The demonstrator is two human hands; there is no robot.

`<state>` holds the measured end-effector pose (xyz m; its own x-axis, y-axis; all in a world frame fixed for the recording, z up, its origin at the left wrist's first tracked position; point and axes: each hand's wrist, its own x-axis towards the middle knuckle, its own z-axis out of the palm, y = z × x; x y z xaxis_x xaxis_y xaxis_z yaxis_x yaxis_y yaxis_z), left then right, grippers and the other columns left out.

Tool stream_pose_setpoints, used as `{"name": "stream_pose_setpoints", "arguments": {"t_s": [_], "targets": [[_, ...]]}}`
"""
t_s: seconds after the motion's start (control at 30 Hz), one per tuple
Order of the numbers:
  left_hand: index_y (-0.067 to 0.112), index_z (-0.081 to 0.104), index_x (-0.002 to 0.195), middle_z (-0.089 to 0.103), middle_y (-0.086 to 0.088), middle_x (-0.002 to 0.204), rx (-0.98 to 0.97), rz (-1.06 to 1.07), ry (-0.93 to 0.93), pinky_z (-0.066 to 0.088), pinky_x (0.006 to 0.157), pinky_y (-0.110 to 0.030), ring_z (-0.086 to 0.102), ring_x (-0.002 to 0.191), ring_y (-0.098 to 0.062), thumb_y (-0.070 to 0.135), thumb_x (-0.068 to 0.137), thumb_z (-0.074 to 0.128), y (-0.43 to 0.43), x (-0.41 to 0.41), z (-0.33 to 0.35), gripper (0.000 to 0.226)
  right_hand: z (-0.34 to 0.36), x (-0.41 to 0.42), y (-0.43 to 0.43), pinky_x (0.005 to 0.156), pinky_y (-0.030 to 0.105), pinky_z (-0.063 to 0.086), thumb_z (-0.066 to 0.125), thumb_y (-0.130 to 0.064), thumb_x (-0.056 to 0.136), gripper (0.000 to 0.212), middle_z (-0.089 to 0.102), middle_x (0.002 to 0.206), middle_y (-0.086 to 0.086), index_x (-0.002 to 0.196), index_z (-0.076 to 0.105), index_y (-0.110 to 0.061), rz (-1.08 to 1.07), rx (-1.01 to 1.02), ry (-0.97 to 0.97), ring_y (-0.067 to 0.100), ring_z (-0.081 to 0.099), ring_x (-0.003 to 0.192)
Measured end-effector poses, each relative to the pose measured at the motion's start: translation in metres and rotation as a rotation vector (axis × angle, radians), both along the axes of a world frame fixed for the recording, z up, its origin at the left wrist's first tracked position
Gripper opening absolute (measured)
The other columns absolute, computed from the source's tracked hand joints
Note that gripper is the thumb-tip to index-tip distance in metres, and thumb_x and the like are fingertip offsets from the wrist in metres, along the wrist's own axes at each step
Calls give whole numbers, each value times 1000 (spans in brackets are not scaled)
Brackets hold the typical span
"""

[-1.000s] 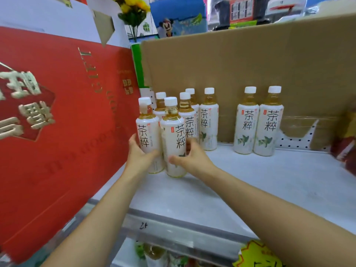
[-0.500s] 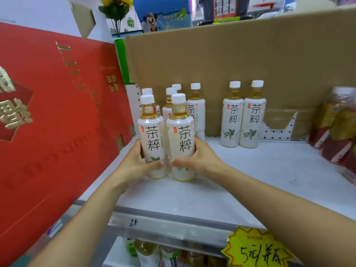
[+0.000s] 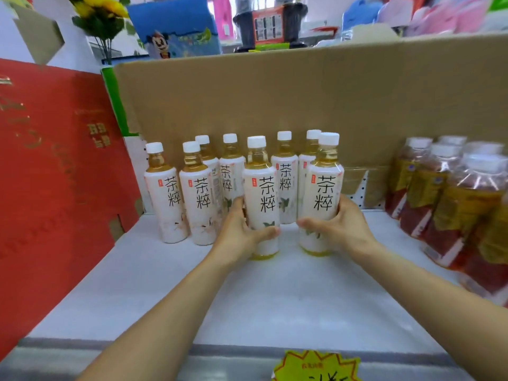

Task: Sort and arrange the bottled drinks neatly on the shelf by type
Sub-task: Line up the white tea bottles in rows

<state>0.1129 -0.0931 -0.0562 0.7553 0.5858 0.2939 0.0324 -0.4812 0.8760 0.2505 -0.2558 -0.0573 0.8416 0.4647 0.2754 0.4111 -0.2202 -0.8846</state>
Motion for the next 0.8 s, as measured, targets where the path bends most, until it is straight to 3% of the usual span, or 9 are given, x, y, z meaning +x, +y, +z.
{"name": "stream_pose_setpoints", "arguments": {"t_s": [0.17,0.3,0.47,0.6,0.7,0.8], "targets": [[26,44,130,62,11,120,11,11,20,53,98,-39,60,113,-13,23,65,93,-6,44,-4,82,-9,29,4,81,44,59,85,-66,36,87,71,101,-13,112,56,-34,-96,-100,-27,11,70,91],[27,43,130,64,8,123,-13,-6,14,54,98,-44,62,112,-13,21,65,92,-2,58,-9,82,-7,39,6,89,40,57,93,-39,53,83,67,111,-13,122,49,-28,14,-148,-4,12,65,103],[32,44,133,58,5,129,37,-18,57,50,102,-43,56,120,-14,34,59,91,2,66,-9,88,-9,41,8,92,45,54,89,-31,60,79,64,117,-12,125,45,-28,24,-145,-42,14,62,111],[23,40,138,59,8,129,-2,-52,66,49,98,-31,56,119,-11,18,69,90,3,70,-6,86,-7,41,14,92,38,54,88,-26,62,73,63,118,-9,123,49,-27,47,-107,-78,13,60,111],[22,38,138,58,7,130,-7,-62,80,47,92,-27,54,114,-8,17,73,88,1,69,-2,83,-5,41,14,89,31,50,88,-19,69,71,60,122,-5,125,44,-22,52,-110,-42,15,58,113],[23,38,143,55,7,138,3,-72,117,41,92,-25,50,117,-6,20,77,86,-5,62,4,82,-3,35,15,98,37,49,88,-21,68,81,54,129,-2,132,39,-22,35,-104,-43,18,53,123]]}}
